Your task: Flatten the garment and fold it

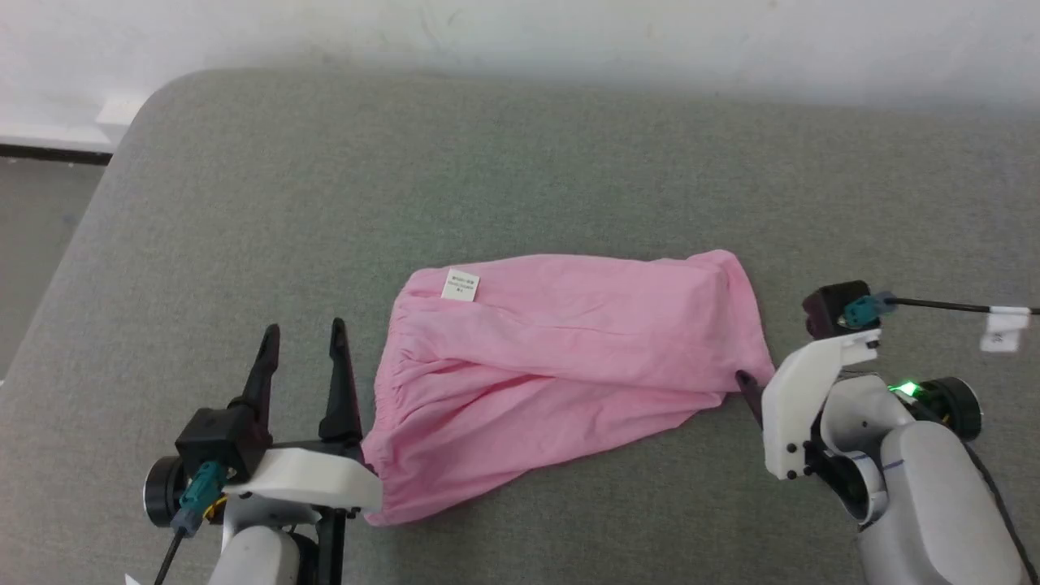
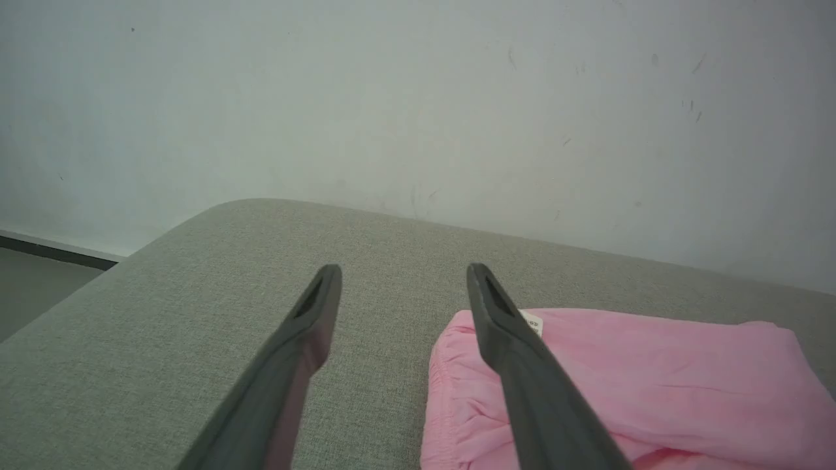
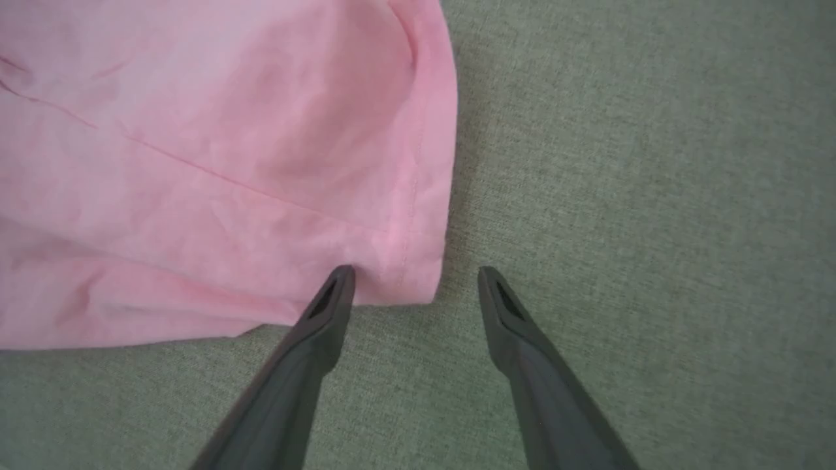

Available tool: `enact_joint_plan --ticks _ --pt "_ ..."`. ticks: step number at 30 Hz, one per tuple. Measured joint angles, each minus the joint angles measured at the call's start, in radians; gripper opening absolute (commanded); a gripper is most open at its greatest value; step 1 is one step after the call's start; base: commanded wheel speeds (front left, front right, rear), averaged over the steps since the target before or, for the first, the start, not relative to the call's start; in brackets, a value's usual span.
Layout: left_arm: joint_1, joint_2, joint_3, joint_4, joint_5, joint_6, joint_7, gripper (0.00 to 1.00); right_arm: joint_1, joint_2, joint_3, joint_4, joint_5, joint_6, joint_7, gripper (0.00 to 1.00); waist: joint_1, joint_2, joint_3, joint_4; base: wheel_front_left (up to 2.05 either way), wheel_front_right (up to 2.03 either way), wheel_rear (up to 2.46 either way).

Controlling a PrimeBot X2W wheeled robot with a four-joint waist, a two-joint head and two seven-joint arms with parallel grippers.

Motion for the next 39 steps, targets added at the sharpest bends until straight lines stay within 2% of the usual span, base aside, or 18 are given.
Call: enact_joint_plan --ticks 7,8,10,11,18,22,24,27,29,32,39 --pt "-0.010 -0.026 0.010 0.002 0.009 -0.018 0.000 1.00 -0.046 -0.003 0.031 0.114 -0.018 0.000 -0.054 1.00 0.0000 0.0000 0.035 0.023 0.00 0.00 0.00" --pt "-0.011 -0.030 0.010 0.004 0.012 -0.022 0.000 1.00 -0.050 -0.005 0.031 0.125 -0.022 0.000 -0.064 0.66 0.0000 0.0000 0.038 0.026 0.00 0.00 0.00" --pt "-0.011 -0.035 0.007 0.016 0.013 -0.035 0.000 1.00 -0.059 -0.005 0.029 0.138 -0.022 0.000 -0.088 0.05 0.0000 0.0000 0.040 0.029 0.00 0.00 0.00" --pt "-0.011 -0.036 0.009 0.018 0.013 -0.035 0.000 1.00 -0.061 -0.004 0.026 0.141 -0.022 0.000 -0.101 0.00 0.0000 0.0000 0.039 0.028 0.00 0.00 0.00" --pt "-0.013 -0.038 0.015 0.044 0.012 -0.054 0.001 1.00 -0.055 -0.005 0.004 0.102 0.004 0.000 -0.142 0.00 -0.0002 0.0000 0.014 0.015 0.00 0.00 0.00" --pt "-0.051 -0.039 0.010 0.062 -0.012 -0.066 0.074 1.00 -0.026 -0.005 -0.005 0.024 0.038 0.000 -0.151 0.00 -0.0003 0.0000 0.002 -0.001 0.00 0.00 0.00" --pt "-0.096 -0.038 0.000 0.073 -0.026 -0.072 0.153 1.00 -0.007 -0.005 -0.008 -0.019 0.059 0.000 -0.151 0.00 -0.0003 0.0000 0.001 -0.008 0.00 0.00 0.00" --pt "-0.184 -0.043 -0.010 0.125 -0.064 -0.073 0.326 1.00 0.016 -0.007 -0.004 -0.073 0.073 0.000 -0.146 0.00 -0.0002 0.0000 0.009 -0.015 0.00 0.00 0.00" --pt "-0.252 -0.045 -0.017 0.182 -0.084 -0.051 0.464 1.00 0.025 -0.010 0.002 -0.103 0.083 0.000 -0.140 0.00 -0.0002 0.0000 0.019 -0.019 0.00 0.00 0.00" --pt "-0.354 -0.042 -0.022 0.264 -0.086 -0.019 0.608 1.00 0.029 -0.017 0.014 -0.131 0.095 0.000 -0.129 0.00 -0.0002 0.0000 0.037 -0.026 0.00 0.00 0.00" --pt "-0.479 -0.018 -0.041 0.431 -0.072 0.020 0.765 1.00 0.029 -0.025 0.045 -0.162 0.118 0.000 -0.119 0.00 0.0000 0.0000 0.072 -0.059 0.00 0.00 0.00"
